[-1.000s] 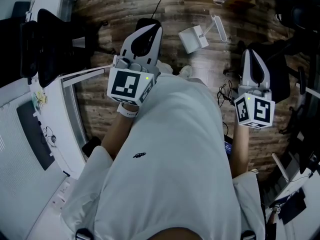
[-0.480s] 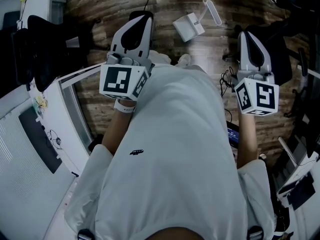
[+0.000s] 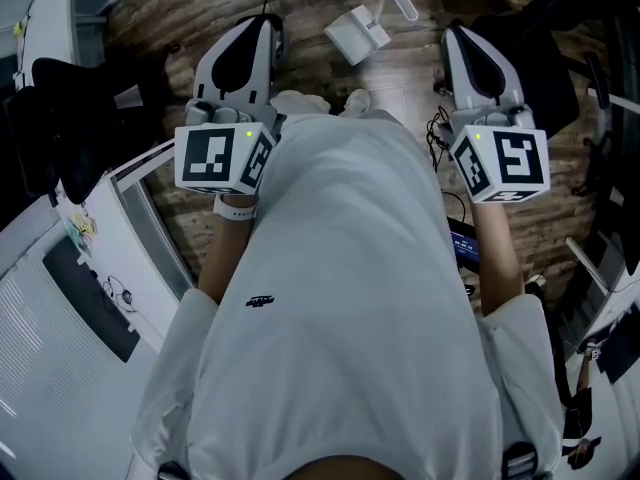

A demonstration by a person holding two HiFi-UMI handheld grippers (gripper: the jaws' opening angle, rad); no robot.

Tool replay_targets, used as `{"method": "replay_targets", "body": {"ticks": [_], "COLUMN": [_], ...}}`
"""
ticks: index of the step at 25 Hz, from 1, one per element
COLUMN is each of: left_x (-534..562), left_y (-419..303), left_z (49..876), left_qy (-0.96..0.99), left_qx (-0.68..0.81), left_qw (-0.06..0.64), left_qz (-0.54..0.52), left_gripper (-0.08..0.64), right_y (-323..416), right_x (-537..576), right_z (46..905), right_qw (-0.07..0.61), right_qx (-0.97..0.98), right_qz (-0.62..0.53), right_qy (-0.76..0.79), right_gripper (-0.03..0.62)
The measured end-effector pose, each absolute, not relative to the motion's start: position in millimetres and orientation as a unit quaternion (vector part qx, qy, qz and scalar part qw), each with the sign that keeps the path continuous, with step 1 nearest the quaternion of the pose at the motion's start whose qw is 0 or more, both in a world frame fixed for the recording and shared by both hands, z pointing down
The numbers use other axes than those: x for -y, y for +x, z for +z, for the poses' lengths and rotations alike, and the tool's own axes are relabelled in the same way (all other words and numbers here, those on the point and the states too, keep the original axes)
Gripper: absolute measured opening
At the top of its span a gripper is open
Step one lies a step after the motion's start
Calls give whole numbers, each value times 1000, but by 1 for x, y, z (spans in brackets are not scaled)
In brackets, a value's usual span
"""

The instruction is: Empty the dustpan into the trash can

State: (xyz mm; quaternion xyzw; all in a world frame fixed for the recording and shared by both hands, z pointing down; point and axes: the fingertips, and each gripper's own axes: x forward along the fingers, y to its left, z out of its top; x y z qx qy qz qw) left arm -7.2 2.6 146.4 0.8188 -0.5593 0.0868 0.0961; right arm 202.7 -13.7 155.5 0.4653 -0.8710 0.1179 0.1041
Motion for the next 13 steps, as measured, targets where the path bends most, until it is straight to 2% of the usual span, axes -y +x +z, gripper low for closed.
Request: {"method": "replay_targets", "body": {"ticks": [13], "left_x": [-6], "left_y": [-3], "left_z": [156], "left_qy": [825], "left_qx": [549], "left_qw": [102], "left_qz": [86], "left_gripper": [6], "right_y": [210], "right_x": [4], "right_z": [154], "right_qw": [116], "right_qx": [864], "right_qz": [109], "right_qy": [477], "right_gripper": [11]}}
